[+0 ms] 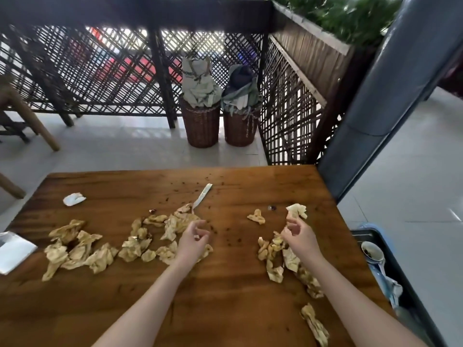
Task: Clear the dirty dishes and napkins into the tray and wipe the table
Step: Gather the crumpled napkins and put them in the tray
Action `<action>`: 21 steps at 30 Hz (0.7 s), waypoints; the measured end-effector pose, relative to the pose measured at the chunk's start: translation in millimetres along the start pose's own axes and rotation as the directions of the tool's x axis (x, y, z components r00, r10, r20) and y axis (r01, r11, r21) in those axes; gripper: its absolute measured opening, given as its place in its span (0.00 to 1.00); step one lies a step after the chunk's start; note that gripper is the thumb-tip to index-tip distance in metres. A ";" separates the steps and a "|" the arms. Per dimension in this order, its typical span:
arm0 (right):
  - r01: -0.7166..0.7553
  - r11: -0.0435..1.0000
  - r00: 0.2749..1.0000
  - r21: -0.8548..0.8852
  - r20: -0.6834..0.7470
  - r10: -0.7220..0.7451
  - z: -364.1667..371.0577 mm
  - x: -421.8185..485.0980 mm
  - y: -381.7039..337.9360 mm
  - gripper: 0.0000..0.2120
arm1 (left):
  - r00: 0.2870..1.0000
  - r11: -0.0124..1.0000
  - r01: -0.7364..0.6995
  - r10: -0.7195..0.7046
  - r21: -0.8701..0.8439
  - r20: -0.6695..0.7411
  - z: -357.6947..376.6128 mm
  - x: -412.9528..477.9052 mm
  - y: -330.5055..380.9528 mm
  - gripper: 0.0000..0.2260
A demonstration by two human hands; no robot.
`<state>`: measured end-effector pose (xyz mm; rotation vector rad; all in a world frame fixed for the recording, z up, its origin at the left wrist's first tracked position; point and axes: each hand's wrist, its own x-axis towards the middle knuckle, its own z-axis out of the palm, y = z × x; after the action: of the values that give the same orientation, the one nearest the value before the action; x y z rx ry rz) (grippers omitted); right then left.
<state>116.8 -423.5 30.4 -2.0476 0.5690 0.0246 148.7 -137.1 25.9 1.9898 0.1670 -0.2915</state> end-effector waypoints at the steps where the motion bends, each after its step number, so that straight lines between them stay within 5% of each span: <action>1: -0.010 1.000 1.000 0.005 -0.009 0.010 -4.4 -0.8 6.1 0.19 | 1.000 1.000 0.013 -0.013 0.003 0.003 3.5 -0.5 -1.6 0.13; 21: -0.242 0.968 0.960 -0.063 -0.160 0.230 -59.3 -73.7 134.2 0.23 | 0.967 0.988 -0.047 0.008 0.146 0.255 112.8 -22.4 -8.3 0.16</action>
<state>-15.5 -500.0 -29.6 -2.0614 0.9202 0.0342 110.5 -235.6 -20.5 2.0809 -0.0479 -0.5510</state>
